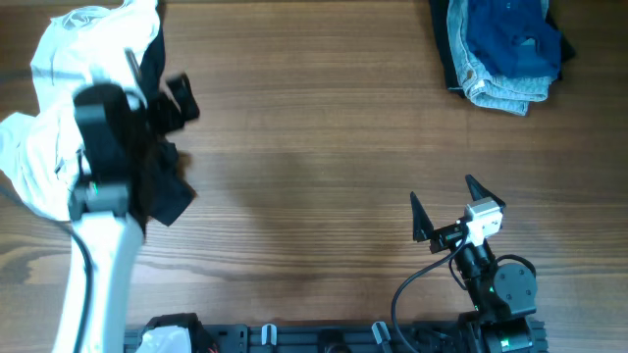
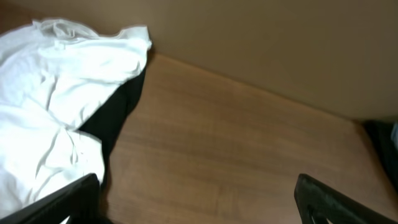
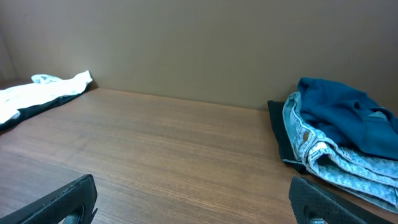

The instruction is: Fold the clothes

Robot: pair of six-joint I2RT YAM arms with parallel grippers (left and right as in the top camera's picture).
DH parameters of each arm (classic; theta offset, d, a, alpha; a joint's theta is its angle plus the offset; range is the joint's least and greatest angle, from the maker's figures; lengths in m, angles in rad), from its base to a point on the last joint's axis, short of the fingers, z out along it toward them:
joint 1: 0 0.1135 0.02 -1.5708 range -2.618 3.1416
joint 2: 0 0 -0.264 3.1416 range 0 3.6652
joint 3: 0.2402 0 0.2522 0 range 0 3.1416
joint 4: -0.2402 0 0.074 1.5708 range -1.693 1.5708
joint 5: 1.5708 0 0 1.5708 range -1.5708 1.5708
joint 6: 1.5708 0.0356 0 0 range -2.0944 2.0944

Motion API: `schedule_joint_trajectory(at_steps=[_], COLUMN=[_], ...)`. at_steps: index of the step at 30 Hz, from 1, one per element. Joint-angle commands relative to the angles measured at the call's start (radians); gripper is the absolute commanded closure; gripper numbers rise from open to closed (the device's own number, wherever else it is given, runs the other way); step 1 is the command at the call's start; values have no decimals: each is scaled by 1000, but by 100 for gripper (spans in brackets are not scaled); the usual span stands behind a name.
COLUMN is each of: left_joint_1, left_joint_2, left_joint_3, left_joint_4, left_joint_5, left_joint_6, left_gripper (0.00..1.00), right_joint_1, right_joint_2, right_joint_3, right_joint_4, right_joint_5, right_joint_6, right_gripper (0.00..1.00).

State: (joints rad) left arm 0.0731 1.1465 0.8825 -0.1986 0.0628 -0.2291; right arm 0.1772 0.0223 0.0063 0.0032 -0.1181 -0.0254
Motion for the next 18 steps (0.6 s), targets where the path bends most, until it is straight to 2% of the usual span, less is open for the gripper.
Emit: schedule_joint_trajectory(at_steps=[1, 5, 9, 18], left_joint_1=[-3, -3, -3, -3], left_joint_2=[-188, -370, -541, -816], left_joint_3=[-257, -449, -585, -725], left_joint_4=[141, 243, 270, 270], left_joint_5=[27, 27, 26, 14], left_joint_6=[8, 5, 5, 5], left_gripper=[0, 0, 0, 0], right_joint_1=[3, 3, 3, 3], right_joint_2=[-3, -3, -3, -3], right_joint_3=[-1, -1, -1, -1], right_joint_4=[3, 3, 3, 3], right_joint_5=[21, 21, 21, 21], right_joint_6=[-12, -13, -13, -13], right_gripper=[0, 0, 0, 0])
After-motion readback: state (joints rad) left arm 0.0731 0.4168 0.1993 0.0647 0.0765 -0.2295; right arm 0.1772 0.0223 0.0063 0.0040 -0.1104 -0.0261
